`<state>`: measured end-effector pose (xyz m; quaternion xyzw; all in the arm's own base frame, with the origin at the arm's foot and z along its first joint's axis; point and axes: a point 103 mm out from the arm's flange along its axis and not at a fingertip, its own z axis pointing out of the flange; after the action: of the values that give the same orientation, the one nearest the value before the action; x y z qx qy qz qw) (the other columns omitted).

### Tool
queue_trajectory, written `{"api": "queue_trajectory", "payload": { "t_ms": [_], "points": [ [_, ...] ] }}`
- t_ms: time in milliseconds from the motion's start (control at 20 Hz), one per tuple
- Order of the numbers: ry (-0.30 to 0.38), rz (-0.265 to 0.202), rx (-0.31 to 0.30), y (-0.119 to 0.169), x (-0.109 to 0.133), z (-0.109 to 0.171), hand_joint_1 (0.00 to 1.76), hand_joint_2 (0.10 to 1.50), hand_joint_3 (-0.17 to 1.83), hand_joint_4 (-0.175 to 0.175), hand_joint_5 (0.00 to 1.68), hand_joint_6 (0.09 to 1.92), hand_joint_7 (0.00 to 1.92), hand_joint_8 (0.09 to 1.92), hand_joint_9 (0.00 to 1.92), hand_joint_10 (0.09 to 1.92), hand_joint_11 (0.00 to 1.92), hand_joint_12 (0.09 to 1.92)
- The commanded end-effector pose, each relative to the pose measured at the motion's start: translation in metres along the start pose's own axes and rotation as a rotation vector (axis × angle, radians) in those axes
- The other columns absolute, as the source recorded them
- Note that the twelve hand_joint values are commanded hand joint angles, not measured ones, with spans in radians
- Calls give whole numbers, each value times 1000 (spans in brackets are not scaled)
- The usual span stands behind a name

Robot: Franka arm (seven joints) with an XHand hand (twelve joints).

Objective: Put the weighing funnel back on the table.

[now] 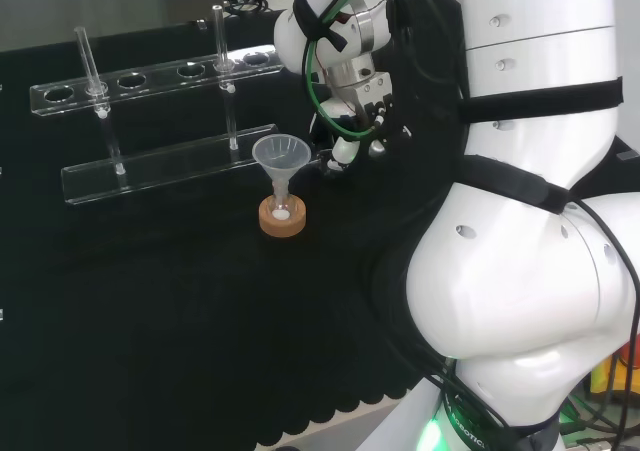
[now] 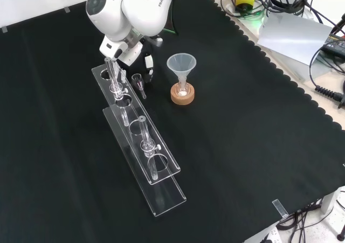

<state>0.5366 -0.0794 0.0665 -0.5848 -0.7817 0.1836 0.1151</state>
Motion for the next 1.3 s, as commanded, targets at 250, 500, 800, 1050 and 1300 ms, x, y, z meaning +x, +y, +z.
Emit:
{"api": "queue_trajectory", "payload": {
  "t_ms": [250, 500, 800, 1050, 1300],
  "points": [
    [2, -7, 6, -1, -6, 4, 1073, 725, 675, 175, 1103, 974, 602, 662, 823, 494, 548, 1249],
    [15, -8, 4, -1, -8, 3, 1072, 726, 673, 175, 1102, 973, 602, 663, 822, 494, 549, 1248],
    [43, -21, 3, -3, -1, 0, 1045, 861, 441, 175, 1050, 972, 551, 688, 782, 515, 512, 1271],
    [49, -18, 11, -9, -1, -2, 879, 737, 532, -35, 526, 699, 427, 718, 697, 563, 450, 1296],
    [48, -15, 33, -15, 1, -3, 859, 680, 593, -59, 350, 399, 359, 731, 642, 600, 415, 1315]
  ]
}}
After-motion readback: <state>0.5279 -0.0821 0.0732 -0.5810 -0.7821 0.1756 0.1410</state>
